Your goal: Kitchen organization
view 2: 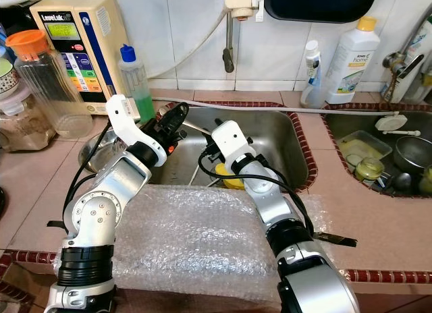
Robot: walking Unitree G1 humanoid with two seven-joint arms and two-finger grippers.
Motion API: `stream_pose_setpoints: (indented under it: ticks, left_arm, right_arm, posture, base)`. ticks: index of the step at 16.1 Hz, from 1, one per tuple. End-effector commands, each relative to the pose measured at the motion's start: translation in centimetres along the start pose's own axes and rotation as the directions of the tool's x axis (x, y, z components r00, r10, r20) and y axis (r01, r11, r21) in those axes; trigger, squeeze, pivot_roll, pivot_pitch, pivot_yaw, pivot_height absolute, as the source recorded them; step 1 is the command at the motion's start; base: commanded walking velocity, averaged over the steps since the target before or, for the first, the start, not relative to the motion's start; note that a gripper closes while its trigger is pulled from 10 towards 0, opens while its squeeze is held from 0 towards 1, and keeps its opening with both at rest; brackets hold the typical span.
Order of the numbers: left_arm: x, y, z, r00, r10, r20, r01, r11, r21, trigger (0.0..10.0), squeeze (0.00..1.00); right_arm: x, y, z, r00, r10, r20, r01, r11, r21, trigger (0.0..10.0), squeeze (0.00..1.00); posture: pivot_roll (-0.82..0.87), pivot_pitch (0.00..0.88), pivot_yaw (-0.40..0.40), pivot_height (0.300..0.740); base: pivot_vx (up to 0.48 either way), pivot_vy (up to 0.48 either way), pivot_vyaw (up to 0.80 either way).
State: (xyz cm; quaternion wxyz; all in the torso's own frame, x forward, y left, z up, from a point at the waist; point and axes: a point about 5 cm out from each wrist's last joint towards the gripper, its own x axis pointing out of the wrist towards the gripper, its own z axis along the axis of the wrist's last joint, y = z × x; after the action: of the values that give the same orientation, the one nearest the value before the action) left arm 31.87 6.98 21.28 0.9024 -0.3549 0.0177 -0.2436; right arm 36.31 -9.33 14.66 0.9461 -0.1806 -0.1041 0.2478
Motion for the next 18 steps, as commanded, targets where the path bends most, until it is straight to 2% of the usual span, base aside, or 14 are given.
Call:
stream_pose_setpoints:
  ticks: [1,7,8,9,10,11,12,13,14,18]
  left_arm:
    - [0.1,-0.5,-0.2,0.999,-0.028,-0.027,0.028,1.0,0.007,0.0,0.0]
    - [-0.1,-0.9,-0.7,0.998,-0.047,-0.047,0.048,0.999,0.015,0.0,0.0]
    - [-0.1,-0.8,-1.0,0.997,-0.048,-0.063,0.05,0.998,0.034,1.3,0.0]
    - [-0.1,-0.7,-1.1,0.996,-0.045,-0.071,0.048,0.998,0.038,3.9,0.0]
    - [-0.2,-0.7,-1.1,0.996,-0.047,-0.074,0.05,0.998,0.04,3.7,0.0]
    - [-0.2,-0.5,-1.3,0.995,-0.048,-0.085,0.052,0.998,0.048,4.2,0.0]
    - [-0.2,-0.4,-1.5,0.995,-0.048,-0.091,0.053,0.998,0.047,5.4,0.0]
    - [-0.1,-0.4,-1.6,0.994,-0.053,-0.1,0.058,0.997,0.044,9.7,0.47]
    - [0.0,-0.5,-1.7,0.993,-0.059,-0.106,0.063,0.997,0.039,10.0,1.0]
    - [0.1,-0.3,-1.9,0.987,-0.08,-0.137,0.087,0.995,0.048,10.0,1.0]
  right_arm:
    - [-0.4,-1.1,-0.4,0.998,-0.054,-0.01,0.055,0.998,0.032,0.0,0.0]
    - [-0.5,-1.1,-0.6,0.998,-0.061,-0.013,0.062,0.996,0.057,0.0,0.0]
    - [-0.6,-1.2,-0.7,0.997,-0.073,-0.017,0.074,0.995,0.064,0.0,0.0]
    - [-0.6,-1.3,-0.8,0.996,-0.081,-0.02,0.083,0.994,0.065,0.0,0.0]
    - [-0.7,-1.4,-0.8,0.996,-0.086,-0.021,0.088,0.994,0.066,0.0,0.0]
    - [-1.0,-1.6,-1.1,0.993,-0.111,-0.03,0.112,0.991,0.068,0.0,0.0]
    - [-1.2,-1.7,-1.4,0.992,-0.122,-0.036,0.124,0.99,0.066,0.0,0.0]
    - [-1.4,-1.9,-1.6,0.989,-0.139,-0.045,0.142,0.987,0.069,0.0,0.0]
    - [-1.7,-2.0,-1.8,0.987,-0.156,-0.05,0.159,0.984,0.074,0.0,0.0]
    - [-2.9,-2.6,-3.1,0.974,-0.205,-0.092,0.214,0.972,0.098,0.0,0.0]
  posture:
    - [0.07,0.0,0.09,0.74]
    - [0.07,0.0,0.086,0.74]
    - [0.07,0.0,0.086,0.74]
    - [0.07,0.0,0.091,0.74]
    - [0.07,0.0,0.091,0.74]
    - [0.07,0.0,0.103,0.74]
    - [0.07,0.0,0.108,0.74]
    - [0.07,0.0,0.113,0.74]
    - [0.07,0.0,0.113,0.74]
    - [0.06,0.0,0.142,0.74]
  base:
    - [0.0,0.0,0.0]
    - [0.0,0.0,0.0]
    - [0.0,0.0,0.0]
    - [0.0,0.0,0.0]
    - [0.0,0.0,0.0]
    - [0.0,0.0,0.0]
    - [0.0,0.0,0.0]
    - [0.0,0.0,0.0]
    - [0.0,0.0,0.0]
    - [0.0,0.0,0.0]
